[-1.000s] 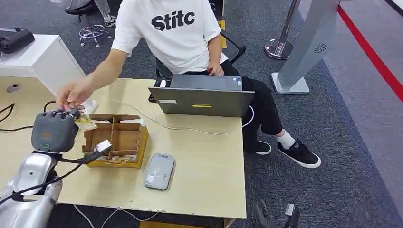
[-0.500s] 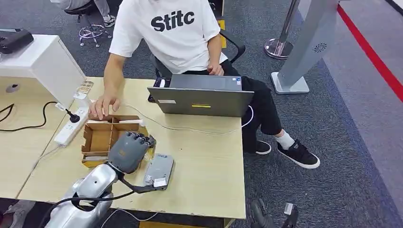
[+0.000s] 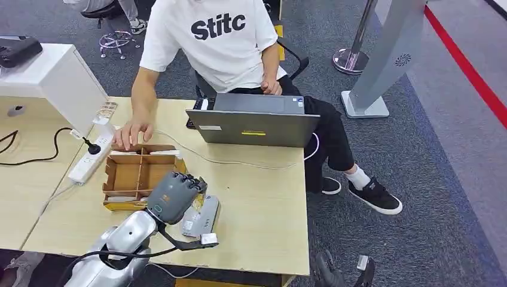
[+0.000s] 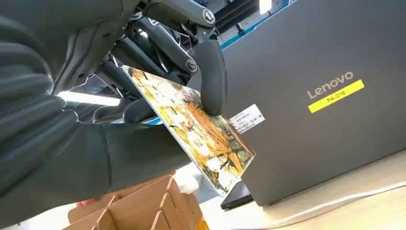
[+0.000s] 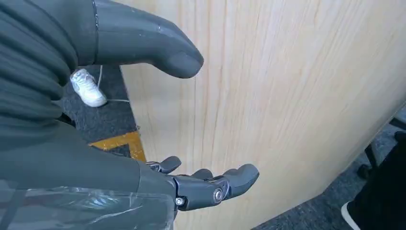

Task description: Pass the card to the sensor for recognition and then transmit it.

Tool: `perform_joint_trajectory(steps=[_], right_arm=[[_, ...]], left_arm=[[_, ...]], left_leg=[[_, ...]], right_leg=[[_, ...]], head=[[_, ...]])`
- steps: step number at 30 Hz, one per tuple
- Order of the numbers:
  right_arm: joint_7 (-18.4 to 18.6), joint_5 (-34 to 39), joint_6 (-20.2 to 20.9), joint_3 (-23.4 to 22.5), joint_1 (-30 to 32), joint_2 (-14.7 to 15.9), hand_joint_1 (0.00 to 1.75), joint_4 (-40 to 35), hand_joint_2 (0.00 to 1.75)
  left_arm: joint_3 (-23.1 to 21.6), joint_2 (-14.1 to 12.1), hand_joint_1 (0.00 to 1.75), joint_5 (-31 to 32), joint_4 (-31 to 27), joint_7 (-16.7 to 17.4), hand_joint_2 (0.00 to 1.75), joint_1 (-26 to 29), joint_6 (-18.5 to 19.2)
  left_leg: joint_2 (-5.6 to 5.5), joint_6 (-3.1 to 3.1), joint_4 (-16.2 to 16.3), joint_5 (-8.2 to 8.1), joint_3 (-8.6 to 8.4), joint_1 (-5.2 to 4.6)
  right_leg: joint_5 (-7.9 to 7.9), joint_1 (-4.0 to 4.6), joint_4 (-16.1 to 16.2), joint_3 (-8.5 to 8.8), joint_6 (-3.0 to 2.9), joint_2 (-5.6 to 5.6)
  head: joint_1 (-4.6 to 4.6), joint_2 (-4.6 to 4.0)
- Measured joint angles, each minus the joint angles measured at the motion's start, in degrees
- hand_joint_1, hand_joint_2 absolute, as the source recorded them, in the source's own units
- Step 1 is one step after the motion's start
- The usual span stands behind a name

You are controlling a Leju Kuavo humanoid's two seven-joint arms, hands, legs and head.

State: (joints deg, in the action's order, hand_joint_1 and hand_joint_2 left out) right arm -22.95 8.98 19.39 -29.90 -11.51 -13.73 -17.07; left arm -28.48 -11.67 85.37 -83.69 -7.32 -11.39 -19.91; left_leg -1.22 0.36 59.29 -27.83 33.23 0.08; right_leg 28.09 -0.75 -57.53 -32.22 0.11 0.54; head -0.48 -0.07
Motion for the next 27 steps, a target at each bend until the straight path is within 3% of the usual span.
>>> perform_joint_trajectory(steps=[4,17,27], right_arm=[[-0.07,0.26,0.0,0.11,0.0,0.0,0.0,0.0,1.75],[-0.26,1.25,0.26,0.42,0.27,0.0,0.0,0.0,1.75],[-0.26,1.36,0.33,0.87,0.51,0.0,0.0,0.0,1.75]], left_arm=[[-0.64,0.02,1.75,-0.31,0.09,0.02,1.75,-0.23,1.09],[-3.74,-1.33,1.75,-4.48,4.99,0.57,1.75,-1.35,10.71],[-4.35,-2.34,1.75,-5.4,7.21,0.68,1.75,-1.72,11.69]], left_leg=[[0.0,0.0,0.0,0.0,0.0,0.0],[0.0,0.0,0.0,0.0,0.0,0.01],[-0.01,0.0,0.0,0.0,0.01,0.0]], right_leg=[[0.0,0.0,0.0,0.0,0.0,0.0],[0.0,0.01,0.0,0.0,0.0,0.0],[0.0,0.0,-0.01,0.01,0.0,-0.01]], head=[[0.0,0.02],[0.0,0.0],[0.0,0.02]])
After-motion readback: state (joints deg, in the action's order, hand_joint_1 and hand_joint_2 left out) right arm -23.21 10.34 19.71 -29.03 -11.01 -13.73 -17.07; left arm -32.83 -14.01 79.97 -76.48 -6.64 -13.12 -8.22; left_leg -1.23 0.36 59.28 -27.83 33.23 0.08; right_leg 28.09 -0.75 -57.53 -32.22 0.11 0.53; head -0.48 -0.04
